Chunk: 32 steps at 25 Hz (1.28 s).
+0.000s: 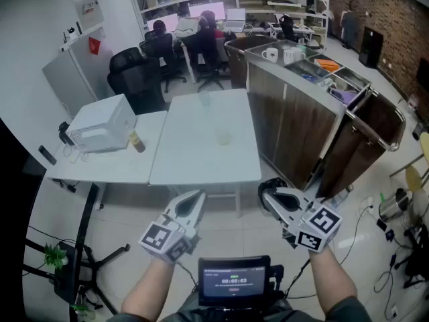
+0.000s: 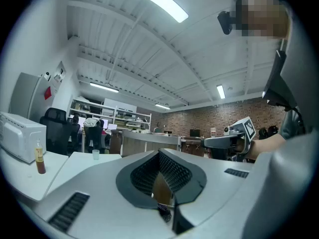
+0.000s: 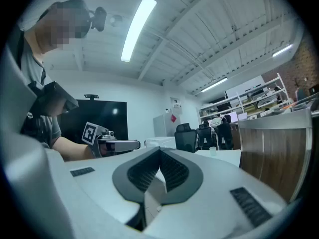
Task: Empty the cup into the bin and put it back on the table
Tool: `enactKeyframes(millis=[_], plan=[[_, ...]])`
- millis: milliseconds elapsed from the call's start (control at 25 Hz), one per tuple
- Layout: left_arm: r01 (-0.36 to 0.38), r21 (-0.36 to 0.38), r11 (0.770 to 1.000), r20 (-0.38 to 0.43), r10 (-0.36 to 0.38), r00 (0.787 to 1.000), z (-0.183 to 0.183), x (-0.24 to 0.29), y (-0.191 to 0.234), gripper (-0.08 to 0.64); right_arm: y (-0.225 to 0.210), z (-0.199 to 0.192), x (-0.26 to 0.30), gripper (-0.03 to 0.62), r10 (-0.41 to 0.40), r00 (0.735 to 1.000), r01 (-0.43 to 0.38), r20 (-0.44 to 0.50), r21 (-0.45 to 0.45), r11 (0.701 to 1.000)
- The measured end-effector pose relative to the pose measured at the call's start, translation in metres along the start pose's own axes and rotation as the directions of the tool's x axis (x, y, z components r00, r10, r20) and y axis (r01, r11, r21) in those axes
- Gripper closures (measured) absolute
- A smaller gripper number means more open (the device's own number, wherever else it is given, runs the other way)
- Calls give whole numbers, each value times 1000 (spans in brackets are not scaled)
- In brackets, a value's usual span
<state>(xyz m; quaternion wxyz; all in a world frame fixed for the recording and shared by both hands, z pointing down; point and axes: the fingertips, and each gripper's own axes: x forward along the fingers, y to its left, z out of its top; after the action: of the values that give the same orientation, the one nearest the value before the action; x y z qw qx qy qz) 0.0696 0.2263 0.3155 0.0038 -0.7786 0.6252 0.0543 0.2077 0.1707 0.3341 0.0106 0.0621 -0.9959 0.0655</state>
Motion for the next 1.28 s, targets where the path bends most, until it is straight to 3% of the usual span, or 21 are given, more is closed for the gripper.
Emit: enactKeyframes(millis=[520,1040,1280], plan=[[-48,11,999,14,48,999,1,15,2,560,-21,-4,-3,589,25,999,-25,-21,9,1000],[-50,-15,999,25,51,998,4,27,107,560,-54,5,103,589,-16,1000,16,-15,6,1000],[-39,-55,998,-11,38,999,-5,48,147,560,-82,8,138,589,-63,997,64,-42,15,998]])
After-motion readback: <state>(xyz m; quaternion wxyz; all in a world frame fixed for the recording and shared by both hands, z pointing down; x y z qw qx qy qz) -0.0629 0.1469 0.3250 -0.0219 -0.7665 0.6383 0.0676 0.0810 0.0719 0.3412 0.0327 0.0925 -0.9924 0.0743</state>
